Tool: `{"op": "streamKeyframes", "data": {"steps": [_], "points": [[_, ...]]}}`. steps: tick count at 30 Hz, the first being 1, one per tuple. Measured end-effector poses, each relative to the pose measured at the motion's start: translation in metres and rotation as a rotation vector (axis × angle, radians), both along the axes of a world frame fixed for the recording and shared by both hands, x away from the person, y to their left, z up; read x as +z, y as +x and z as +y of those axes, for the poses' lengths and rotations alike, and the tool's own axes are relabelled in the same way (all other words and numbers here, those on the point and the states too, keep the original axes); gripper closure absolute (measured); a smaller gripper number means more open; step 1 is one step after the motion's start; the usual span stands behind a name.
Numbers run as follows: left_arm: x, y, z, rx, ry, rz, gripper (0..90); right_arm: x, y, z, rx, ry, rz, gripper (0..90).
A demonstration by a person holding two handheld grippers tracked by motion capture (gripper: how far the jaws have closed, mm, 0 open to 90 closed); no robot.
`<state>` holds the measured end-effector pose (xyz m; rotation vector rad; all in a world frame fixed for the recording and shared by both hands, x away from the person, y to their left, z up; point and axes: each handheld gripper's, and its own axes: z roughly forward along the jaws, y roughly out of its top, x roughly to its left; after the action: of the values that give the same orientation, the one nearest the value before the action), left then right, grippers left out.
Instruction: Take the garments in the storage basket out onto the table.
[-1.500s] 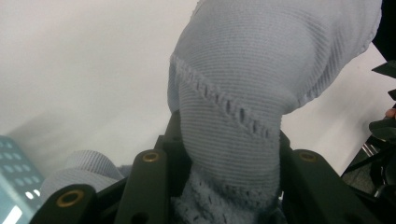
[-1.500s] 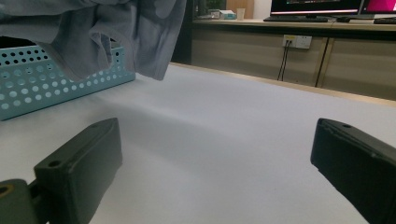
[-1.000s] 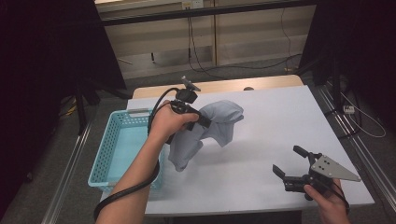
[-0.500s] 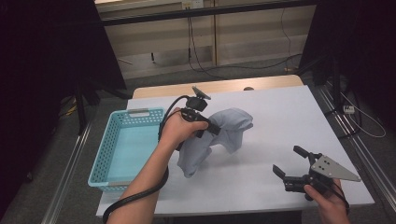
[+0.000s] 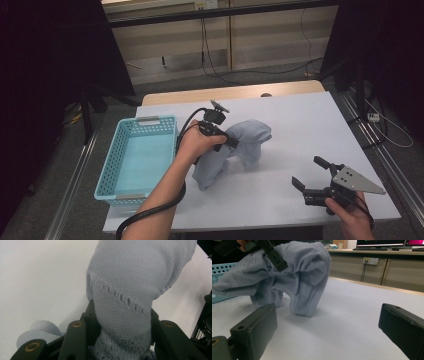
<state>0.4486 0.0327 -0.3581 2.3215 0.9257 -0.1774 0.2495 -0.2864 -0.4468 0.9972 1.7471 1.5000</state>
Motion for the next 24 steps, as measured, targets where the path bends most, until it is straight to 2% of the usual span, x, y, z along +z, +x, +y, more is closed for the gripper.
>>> {"op": "streamKeyframes", "data": {"steps": [3,8,10,15,24], "points": [[-0.007,0.004,0.004,0.008,0.000,-0.003,58.7,0.000,-0.001,0.000,0.002,-0.002,-0.003,1.6],[-0.019,0.009,0.010,0.024,0.014,-0.031,55.1,0.000,0.000,0.001,0.004,-0.006,0.001,1.6],[-0.023,0.011,0.013,0.032,0.005,-0.025,55.1,0.000,0.000,0.001,0.010,-0.008,-0.002,1.6],[-0.025,0.013,0.014,0.046,0.004,-0.033,54.5,0.000,0.000,0.002,0.009,-0.013,-0.001,1.6],[-0.026,0.014,0.014,0.039,0.023,-0.058,51.4,0.000,-0.001,0.002,0.008,-0.012,-0.002,1.6]]}}
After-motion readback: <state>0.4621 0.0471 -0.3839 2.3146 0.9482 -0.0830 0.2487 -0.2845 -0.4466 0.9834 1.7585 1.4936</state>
